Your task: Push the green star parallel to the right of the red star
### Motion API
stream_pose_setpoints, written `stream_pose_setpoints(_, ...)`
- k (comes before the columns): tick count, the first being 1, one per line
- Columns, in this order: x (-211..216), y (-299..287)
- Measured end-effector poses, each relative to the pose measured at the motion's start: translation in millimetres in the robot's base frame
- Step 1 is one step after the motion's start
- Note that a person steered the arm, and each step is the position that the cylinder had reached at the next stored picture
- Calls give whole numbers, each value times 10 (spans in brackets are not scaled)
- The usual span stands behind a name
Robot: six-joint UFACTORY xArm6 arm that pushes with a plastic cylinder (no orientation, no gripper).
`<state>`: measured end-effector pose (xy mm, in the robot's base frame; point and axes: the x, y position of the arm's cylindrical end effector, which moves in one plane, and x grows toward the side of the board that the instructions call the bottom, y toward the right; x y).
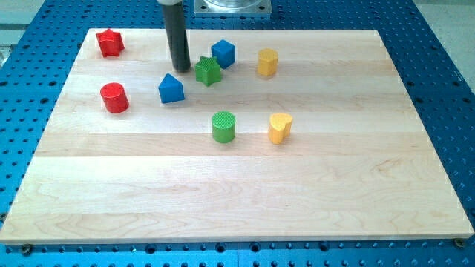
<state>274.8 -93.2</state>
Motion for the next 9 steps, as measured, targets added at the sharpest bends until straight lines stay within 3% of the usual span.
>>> stream_pose_setpoints(1, -182, 599)
stream_pose_setpoints(2, -37, 1321)
stream_pose_setpoints(3, 179, 1484)
stream_pose_setpoints(4, 520, 1233)
stream_pose_setpoints(5, 365, 1200)
stream_pose_setpoints(6, 469, 910)
stream_pose_setpoints(7, 964, 840)
stream_pose_setpoints(9, 694, 183)
